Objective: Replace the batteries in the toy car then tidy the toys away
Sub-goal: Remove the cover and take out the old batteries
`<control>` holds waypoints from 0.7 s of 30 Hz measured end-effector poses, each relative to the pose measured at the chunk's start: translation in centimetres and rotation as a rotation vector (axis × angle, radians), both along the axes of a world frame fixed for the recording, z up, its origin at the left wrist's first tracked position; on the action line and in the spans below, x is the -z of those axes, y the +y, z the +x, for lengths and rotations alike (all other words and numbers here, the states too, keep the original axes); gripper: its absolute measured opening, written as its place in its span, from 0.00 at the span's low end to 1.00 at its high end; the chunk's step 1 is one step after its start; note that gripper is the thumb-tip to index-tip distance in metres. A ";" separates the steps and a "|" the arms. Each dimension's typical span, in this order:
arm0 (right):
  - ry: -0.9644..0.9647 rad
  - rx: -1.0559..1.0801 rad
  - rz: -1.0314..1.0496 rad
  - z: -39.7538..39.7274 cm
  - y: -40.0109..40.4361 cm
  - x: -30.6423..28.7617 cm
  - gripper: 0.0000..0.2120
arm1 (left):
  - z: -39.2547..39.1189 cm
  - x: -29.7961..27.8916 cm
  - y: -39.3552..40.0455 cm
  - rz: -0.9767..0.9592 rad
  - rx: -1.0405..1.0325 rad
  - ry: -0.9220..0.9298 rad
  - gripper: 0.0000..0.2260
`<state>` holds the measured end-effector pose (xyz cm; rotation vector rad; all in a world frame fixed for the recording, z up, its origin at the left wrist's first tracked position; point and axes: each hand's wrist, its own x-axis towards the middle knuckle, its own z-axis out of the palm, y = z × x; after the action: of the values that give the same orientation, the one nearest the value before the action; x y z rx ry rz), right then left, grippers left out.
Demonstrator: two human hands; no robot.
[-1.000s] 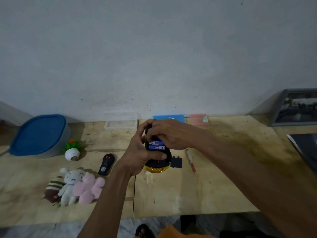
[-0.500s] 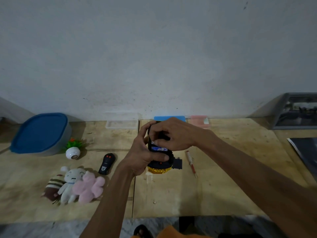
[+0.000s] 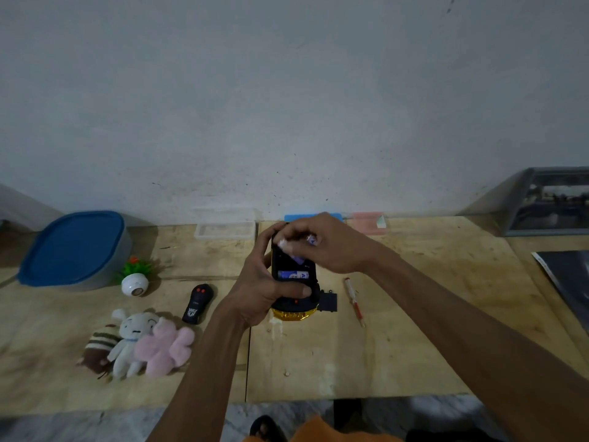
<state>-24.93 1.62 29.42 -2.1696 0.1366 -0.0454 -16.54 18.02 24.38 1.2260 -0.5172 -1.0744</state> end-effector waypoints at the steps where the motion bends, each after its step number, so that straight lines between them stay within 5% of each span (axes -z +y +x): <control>1: -0.026 0.091 0.199 -0.3 -0.1 -0.4 0.08 | 0.0 -0.1 0.1 0.000 -0.014 -0.008 0.49; 4: -0.014 0.344 0.829 -0.9 0.0 -1.5 0.09 | -0.1 -0.2 0.4 -0.009 -0.051 -0.024 0.49; 6: 0.095 0.468 0.913 -1.5 0.4 -1.5 0.08 | -0.2 -0.1 0.5 -0.016 -0.072 -0.035 0.49; 12: 0.148 0.413 0.282 -4.3 3.0 0.4 0.11 | -0.5 -0.1 0.5 -0.044 -0.105 -0.073 0.49; 21: 0.114 0.366 -0.004 -4.5 4.4 0.3 0.10 | -0.7 0.1 0.8 -0.021 -0.106 -0.130 0.50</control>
<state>-29.44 6.06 29.12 -2.1264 0.5971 -0.1310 -17.25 18.82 24.27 1.2963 -0.5557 -0.9022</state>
